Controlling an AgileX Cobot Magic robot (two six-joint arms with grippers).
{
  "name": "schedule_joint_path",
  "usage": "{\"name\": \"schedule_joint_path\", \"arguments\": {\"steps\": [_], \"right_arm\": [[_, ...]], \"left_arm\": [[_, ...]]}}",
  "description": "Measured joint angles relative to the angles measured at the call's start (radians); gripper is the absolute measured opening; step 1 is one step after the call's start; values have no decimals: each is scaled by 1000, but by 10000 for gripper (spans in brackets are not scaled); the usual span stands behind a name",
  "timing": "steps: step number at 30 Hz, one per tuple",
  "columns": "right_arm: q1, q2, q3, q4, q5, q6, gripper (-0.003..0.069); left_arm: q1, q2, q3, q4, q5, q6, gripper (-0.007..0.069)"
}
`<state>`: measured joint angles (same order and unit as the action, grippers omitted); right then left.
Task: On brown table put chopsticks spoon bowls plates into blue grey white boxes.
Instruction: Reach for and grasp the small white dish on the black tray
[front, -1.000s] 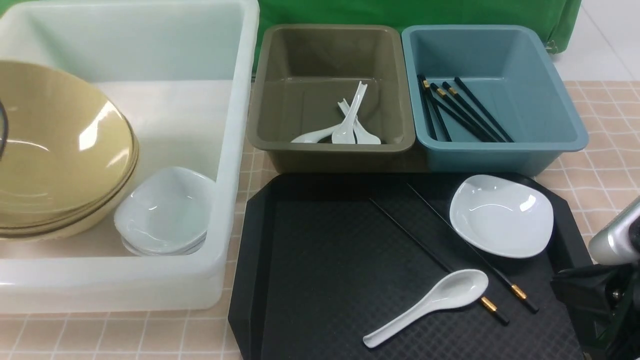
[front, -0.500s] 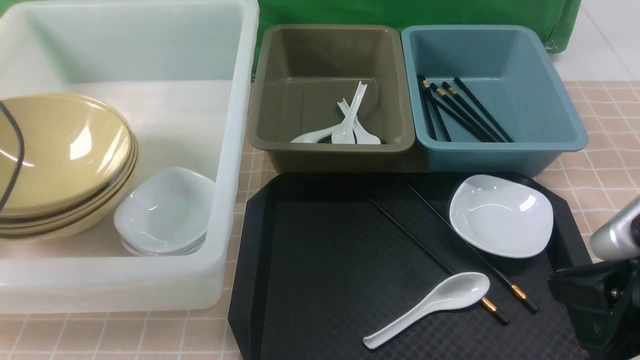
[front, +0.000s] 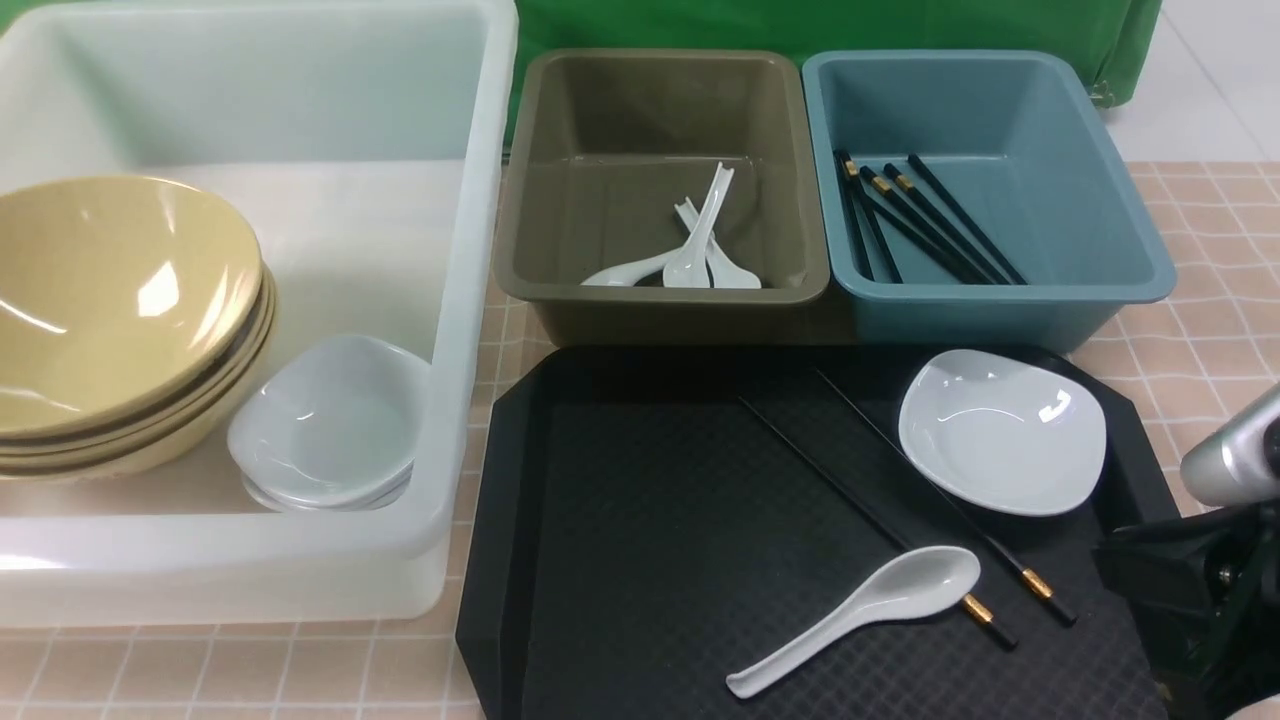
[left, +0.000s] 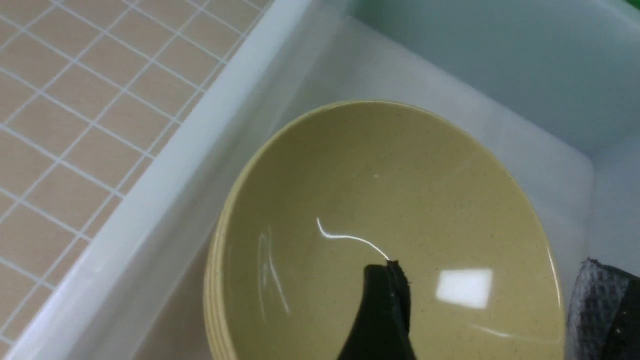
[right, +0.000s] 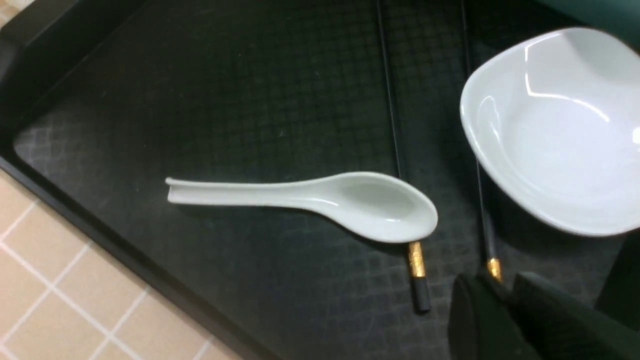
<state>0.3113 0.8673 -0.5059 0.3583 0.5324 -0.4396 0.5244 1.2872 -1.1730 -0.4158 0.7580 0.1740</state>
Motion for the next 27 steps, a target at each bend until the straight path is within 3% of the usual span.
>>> {"name": "schedule_joint_path", "arguments": {"steps": [5, 9, 14, 18, 24, 27], "right_arm": [[0, 72, 0, 0, -4, 46, 141], [0, 138, -1, 19, -4, 152, 169], [0, 241, -23, 73, -9, 168, 240], [0, 347, -70, 79, -27, 124, 309], [-41, 450, -206, 18, -24, 149, 339], [-98, 500, -277, 8, -9, 148, 339]], "left_arm": [[-1, 78, 73, -110, 33, 52, 253], [-61, 51, 82, -259, 82, 179, 136], [-241, -39, 85, -460, 101, 392, 43], [-463, -101, 140, -571, 100, 549, 5], [-668, -210, 287, -511, 97, 636, 6], [-693, -282, 356, -430, 87, 599, 6]]}}
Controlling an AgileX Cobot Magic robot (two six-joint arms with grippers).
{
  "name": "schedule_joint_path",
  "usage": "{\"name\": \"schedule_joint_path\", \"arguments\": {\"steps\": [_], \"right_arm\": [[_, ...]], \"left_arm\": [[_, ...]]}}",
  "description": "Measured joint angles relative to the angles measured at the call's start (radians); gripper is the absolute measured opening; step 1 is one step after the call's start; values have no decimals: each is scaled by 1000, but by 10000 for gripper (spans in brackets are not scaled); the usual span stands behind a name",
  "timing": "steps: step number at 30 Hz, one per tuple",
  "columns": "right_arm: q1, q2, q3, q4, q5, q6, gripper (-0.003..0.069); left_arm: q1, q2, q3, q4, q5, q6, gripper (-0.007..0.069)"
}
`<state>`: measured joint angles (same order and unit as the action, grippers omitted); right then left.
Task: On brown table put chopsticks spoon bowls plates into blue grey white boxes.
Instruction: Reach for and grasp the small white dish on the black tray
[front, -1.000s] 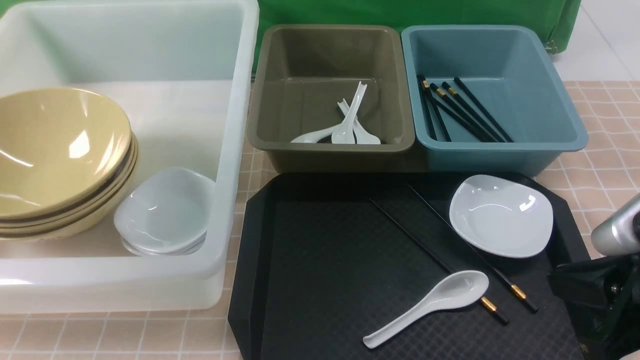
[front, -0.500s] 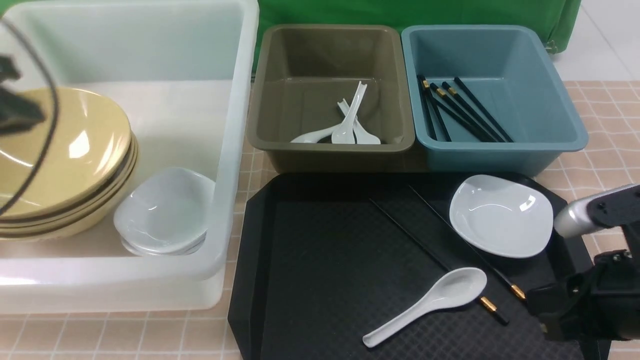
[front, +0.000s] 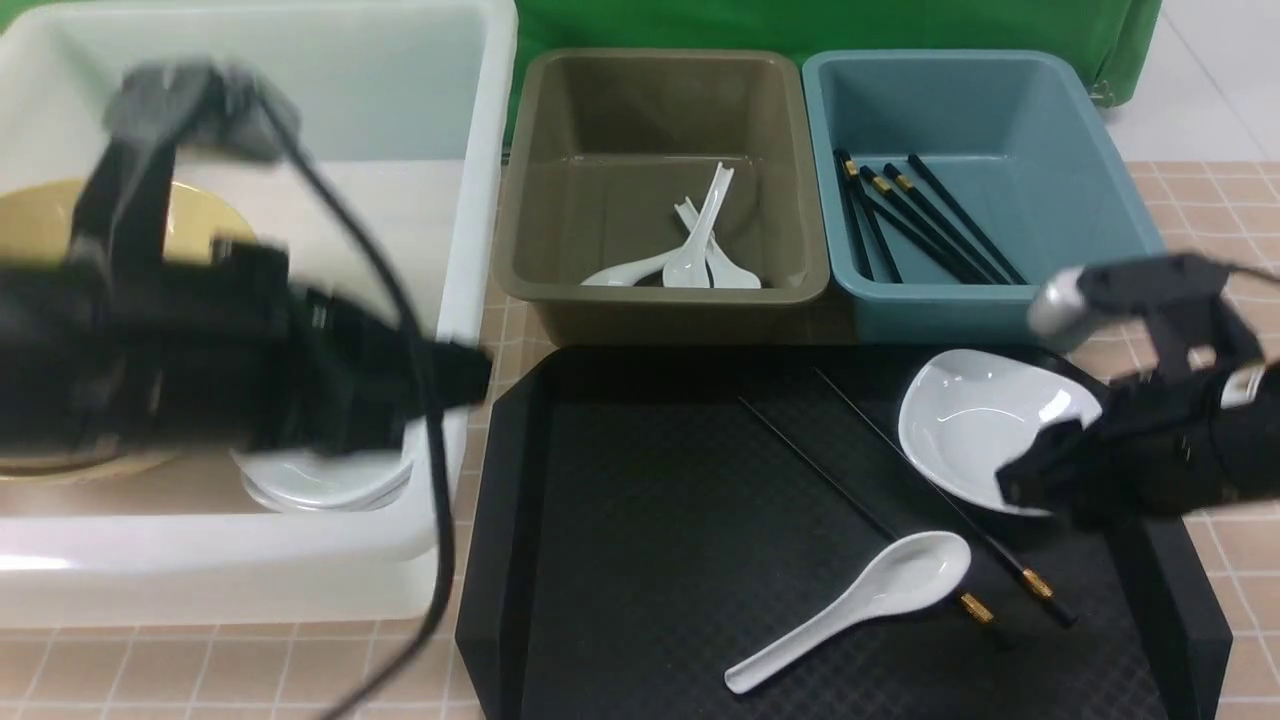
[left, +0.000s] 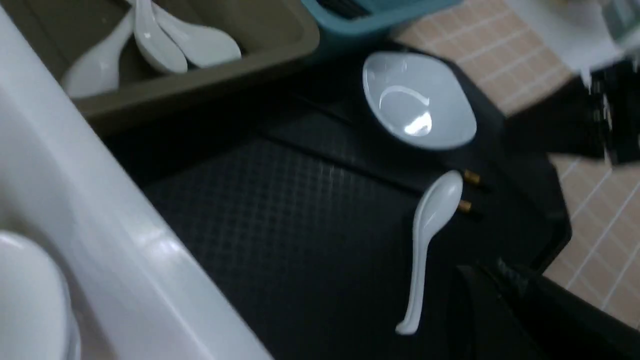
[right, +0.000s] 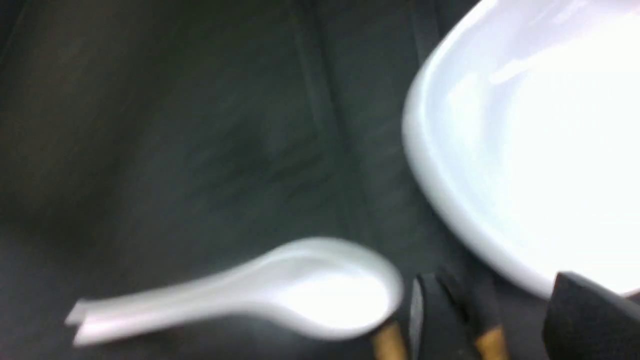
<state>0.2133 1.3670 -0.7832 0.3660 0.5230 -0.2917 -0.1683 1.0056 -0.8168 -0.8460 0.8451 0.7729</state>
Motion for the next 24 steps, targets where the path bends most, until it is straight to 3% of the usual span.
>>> {"name": "schedule_joint_path", "arguments": {"steps": [6, 10, 16, 21, 24], "right_arm": [[-58, 143, -76, 14, -1, -59, 293], [-28, 253, -80, 38, -53, -140, 183], [45, 326, -92, 135, -84, -173, 85], [109, 302, -109, 143, -23, -232, 86], [103, 265, -122, 69, 15, -236, 125]], "left_arm": [[-2, -202, 213, 281, -122, -231, 6], [-2, -335, 341, 423, -170, -336, 6], [-2, -497, 394, 439, -339, -363, 6], [-2, -537, 442, 437, -400, -366, 6], [-2, -537, 455, 436, -403, -367, 6]]}}
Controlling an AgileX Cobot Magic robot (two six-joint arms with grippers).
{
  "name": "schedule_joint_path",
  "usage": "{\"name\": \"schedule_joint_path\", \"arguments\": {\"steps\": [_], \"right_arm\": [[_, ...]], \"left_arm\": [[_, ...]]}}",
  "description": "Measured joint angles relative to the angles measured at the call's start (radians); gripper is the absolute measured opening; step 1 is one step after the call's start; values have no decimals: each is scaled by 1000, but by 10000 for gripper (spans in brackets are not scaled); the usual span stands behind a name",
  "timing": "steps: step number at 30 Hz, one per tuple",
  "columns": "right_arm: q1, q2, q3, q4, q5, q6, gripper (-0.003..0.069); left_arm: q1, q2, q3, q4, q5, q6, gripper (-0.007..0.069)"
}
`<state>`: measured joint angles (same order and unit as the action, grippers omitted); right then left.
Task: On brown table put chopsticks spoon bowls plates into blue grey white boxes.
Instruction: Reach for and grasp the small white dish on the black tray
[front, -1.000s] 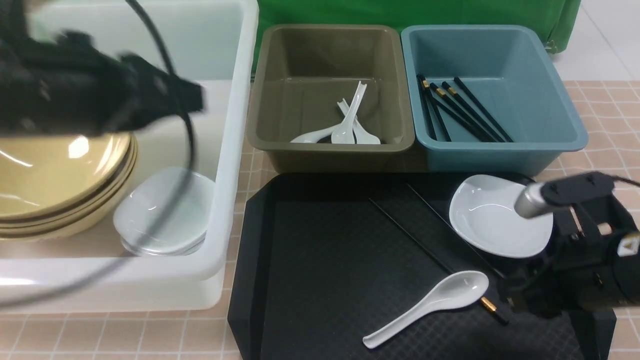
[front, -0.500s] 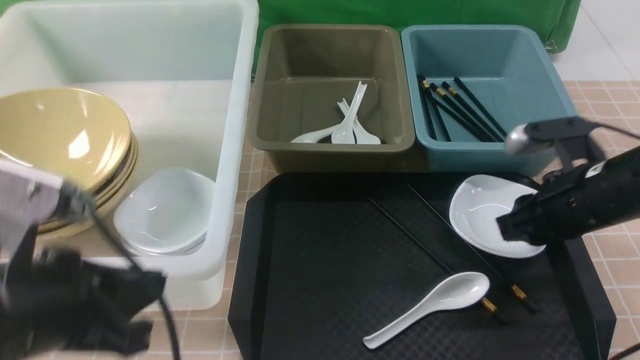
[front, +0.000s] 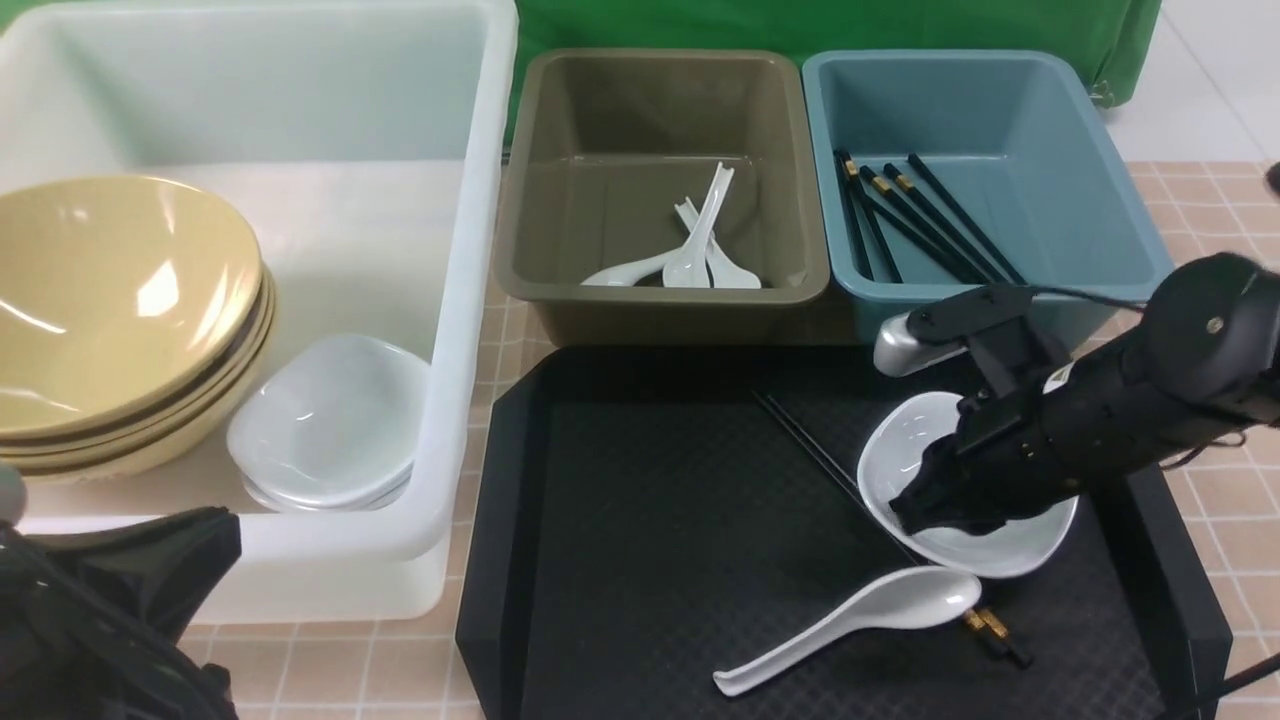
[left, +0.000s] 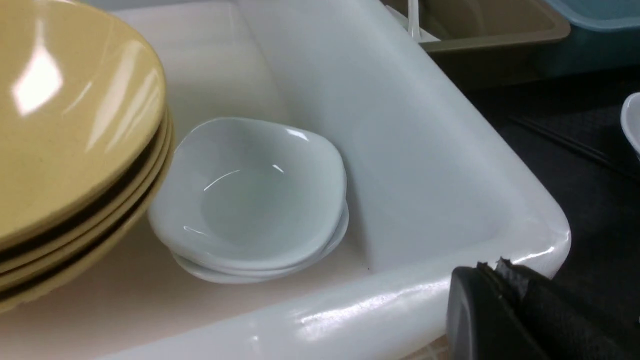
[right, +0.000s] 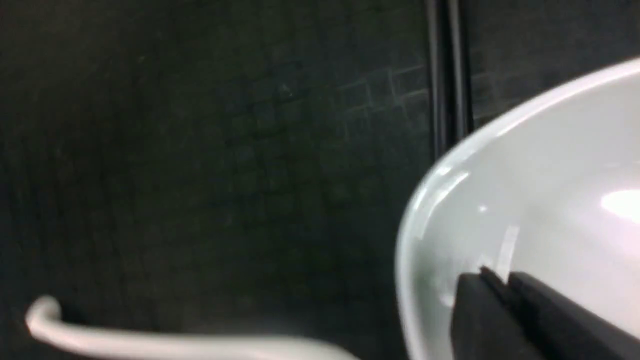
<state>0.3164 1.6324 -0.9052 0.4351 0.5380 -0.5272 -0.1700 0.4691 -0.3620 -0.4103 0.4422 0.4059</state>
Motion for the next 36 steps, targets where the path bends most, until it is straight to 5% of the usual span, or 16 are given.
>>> {"name": "schedule_joint_path", "arguments": {"steps": [10, 17, 21, 27, 36], "right_arm": [[-180, -29, -15, -199, -85, 61, 413], [-193, 71, -16, -180, -90, 94, 467], [-185, 105, -18, -164, -80, 102, 447], [-183, 84, -27, -140, -60, 106, 260], [-183, -81, -26, -110, 2, 105, 85]], "left_arm": [[0, -1, 0, 0, -48, 0, 6], [0, -1, 0, 0, -51, -2, 6], [0, -1, 0, 0, -57, -2, 6], [0, -26, 0, 46, -92, -3, 6], [0, -168, 0, 87, -96, -15, 6]]}}
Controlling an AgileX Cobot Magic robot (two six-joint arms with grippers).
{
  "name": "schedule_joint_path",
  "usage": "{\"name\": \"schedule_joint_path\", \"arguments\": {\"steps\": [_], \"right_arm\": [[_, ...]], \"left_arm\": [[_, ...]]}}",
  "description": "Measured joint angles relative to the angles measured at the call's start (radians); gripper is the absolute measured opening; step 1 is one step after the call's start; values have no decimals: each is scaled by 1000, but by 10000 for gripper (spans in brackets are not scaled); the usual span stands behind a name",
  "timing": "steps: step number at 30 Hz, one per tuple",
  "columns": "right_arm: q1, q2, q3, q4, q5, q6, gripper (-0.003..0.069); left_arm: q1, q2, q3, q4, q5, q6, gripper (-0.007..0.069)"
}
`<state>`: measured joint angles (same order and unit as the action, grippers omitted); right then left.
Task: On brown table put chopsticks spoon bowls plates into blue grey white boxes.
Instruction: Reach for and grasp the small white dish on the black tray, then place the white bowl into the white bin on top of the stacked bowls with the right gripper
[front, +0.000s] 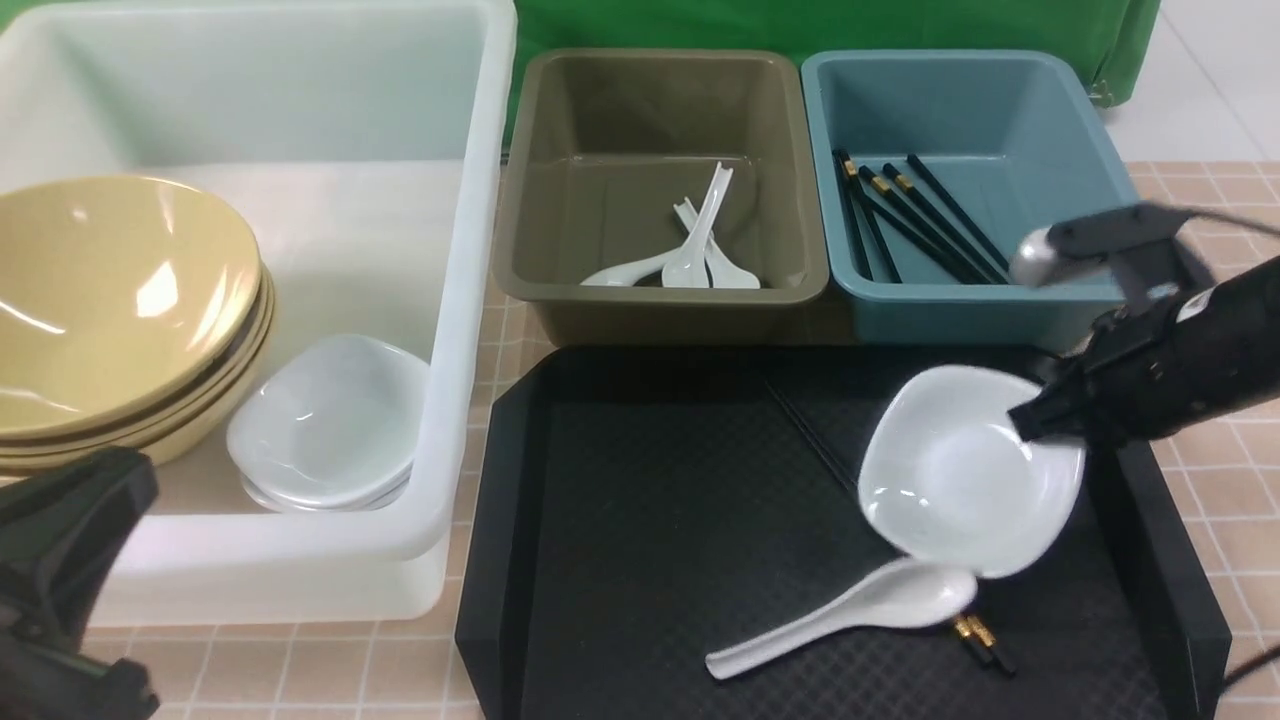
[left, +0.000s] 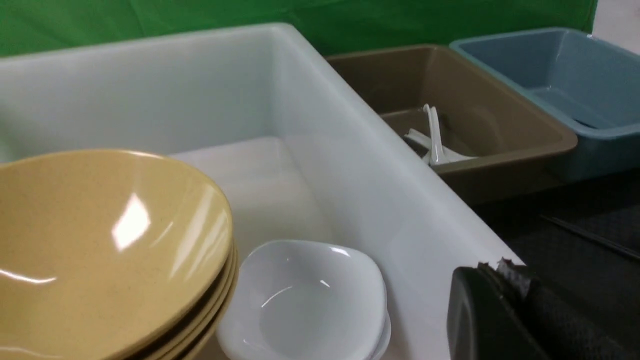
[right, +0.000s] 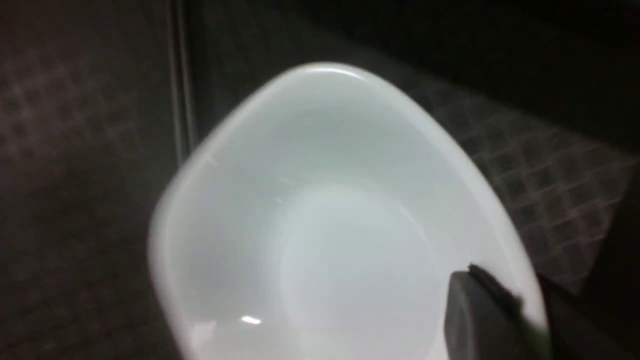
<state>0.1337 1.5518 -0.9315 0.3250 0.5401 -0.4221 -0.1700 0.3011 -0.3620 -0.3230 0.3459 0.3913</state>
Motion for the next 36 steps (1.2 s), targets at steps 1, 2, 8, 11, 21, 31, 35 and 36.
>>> {"name": "schedule_joint_path", "arguments": {"steps": [1, 2, 8, 11, 21, 31, 35, 36], "right_arm": [[0, -41, 1, 0, 4, -2, 78], [0, -71, 3, 2, 10, -3, 78], [0, -240, -14, 118, 69, -57, 78], [21, -288, -59, 230, 84, -124, 78], [410, -147, -324, 495, -106, -355, 78], [627, 363, -724, 481, -213, -523, 78], [628, 531, -863, 470, -161, -525, 78], [628, 562, -885, 467, -152, -526, 78]], "left_arm": [[0, -20, 2, 2, 1, -2, 6], [0, -35, 6, 6, 0, -2, 6], [0, -70, 12, 43, 5, -5, 6], [0, -101, 12, 51, -3, -30, 6], [0, -167, 42, 217, -68, -143, 6], [0, -167, 43, 234, -69, -187, 6], [0, -167, 43, 235, -69, -187, 6], [0, -167, 43, 235, -69, -187, 6]]}}
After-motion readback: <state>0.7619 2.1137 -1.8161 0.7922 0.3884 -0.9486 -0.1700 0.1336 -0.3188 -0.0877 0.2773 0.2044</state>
